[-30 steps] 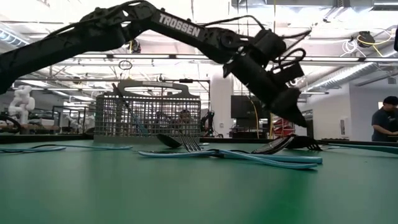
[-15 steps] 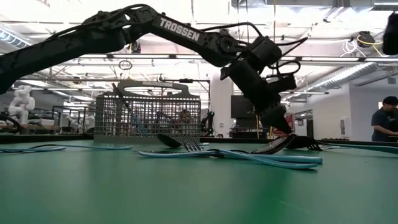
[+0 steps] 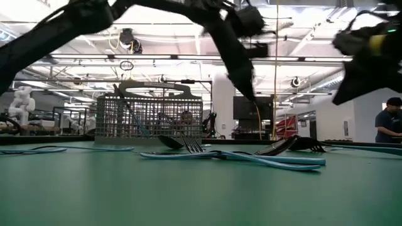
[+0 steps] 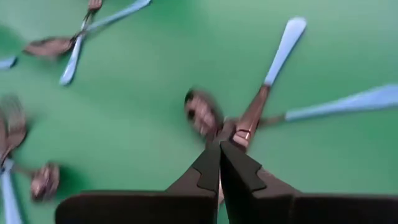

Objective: Sort silverware
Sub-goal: Put the table knife into the silverware rack

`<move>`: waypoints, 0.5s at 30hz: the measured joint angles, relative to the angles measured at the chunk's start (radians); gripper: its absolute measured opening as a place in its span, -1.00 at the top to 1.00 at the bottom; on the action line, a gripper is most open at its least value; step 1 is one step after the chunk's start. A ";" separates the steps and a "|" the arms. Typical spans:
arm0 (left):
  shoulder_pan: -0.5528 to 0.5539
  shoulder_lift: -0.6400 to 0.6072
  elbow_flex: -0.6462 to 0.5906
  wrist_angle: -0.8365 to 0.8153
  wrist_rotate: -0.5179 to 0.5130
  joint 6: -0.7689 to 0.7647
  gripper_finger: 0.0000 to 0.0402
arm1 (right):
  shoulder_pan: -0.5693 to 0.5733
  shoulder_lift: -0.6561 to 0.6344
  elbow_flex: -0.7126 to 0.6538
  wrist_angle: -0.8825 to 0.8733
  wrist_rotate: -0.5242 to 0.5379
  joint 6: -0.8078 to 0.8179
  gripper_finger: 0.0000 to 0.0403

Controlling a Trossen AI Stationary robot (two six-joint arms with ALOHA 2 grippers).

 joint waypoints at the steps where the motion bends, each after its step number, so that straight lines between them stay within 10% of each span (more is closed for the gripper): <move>1: 0.015 -0.038 0.000 -0.019 0.002 -0.014 0.17 | -0.054 -0.005 0.000 0.029 -0.020 -0.062 0.94; 8: 0.085 -0.264 -0.003 -0.215 0.062 -0.122 0.17 | -0.344 0.032 0.000 0.189 -0.169 -0.477 0.58; 15: 0.092 -0.422 -0.096 -0.354 0.114 -0.192 0.17 | -0.531 0.113 0.000 0.222 -0.264 -0.533 0.17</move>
